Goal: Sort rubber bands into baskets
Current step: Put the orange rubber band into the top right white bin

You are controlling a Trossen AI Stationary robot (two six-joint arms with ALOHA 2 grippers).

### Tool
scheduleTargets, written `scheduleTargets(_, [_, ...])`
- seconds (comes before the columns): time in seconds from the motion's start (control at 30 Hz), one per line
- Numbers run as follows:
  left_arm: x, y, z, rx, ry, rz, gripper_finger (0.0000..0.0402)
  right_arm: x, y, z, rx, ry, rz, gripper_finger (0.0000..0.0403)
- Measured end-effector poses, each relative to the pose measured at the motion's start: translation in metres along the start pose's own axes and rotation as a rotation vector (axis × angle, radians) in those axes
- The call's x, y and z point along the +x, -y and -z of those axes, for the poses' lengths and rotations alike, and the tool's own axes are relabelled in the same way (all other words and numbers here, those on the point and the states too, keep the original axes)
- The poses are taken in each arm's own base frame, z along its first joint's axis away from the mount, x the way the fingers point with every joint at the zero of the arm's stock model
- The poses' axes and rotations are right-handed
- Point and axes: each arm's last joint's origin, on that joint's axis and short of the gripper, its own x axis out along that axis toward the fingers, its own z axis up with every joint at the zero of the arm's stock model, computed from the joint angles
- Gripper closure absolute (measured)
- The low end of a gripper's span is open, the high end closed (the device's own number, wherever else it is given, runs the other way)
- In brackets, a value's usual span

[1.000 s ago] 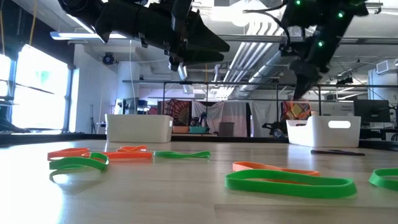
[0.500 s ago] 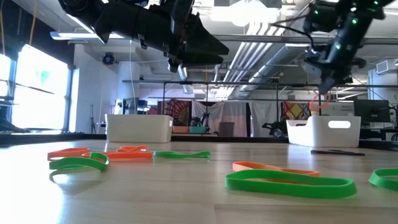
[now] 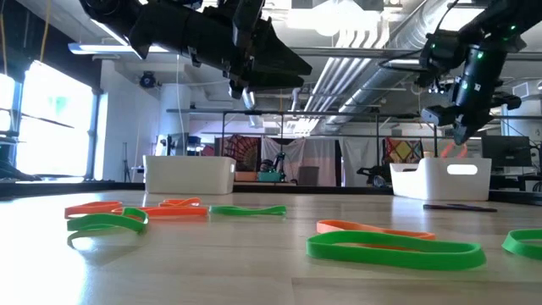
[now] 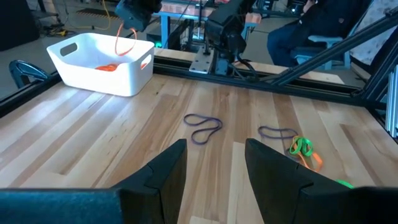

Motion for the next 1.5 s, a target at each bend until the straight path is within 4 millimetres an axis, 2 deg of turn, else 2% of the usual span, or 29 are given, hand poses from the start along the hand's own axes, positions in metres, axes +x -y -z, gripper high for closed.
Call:
scheduleTargets(0.3, [-0.001, 0.004, 0.001, 0.037, -0.002, 0.011, 0.0245, 0.029, -0.006, -0.012, 0.032, -0.006, 0.027, 0.0403])
scheduleTargets(0.57, [-0.001, 0.004, 0.001, 0.039, -0.003, 0.011, 0.0245, 0.031, -0.009, -0.010, 0.081, -0.012, 0.059, 0.0403])
scheduleTargets(0.77, [-0.001, 0.004, 0.001, 0.039, -0.003, 0.010, 0.0245, 0.036, -0.011, -0.001, 0.224, -0.031, 0.063, 0.0403])
scheduleTargets(1.1, [-0.001, 0.004, 0.001, 0.039, -0.003, 0.010, 0.0245, 0.050, -0.025, 0.026, 0.411, 0.097, 0.071, 0.0403])
scheduleTargets(1.33, [-0.001, 0.004, 0.001, 0.065, -0.004, 0.011, 0.0245, 0.051, -0.029, 0.029, 0.417, 0.128, 0.055, 0.0400])
scheduleTargets(1.5, [-0.001, 0.004, 0.002, 0.046, -0.014, 0.017, 0.0245, 0.047, -0.034, 0.029, 0.361, 0.105, 0.003, 0.0362])
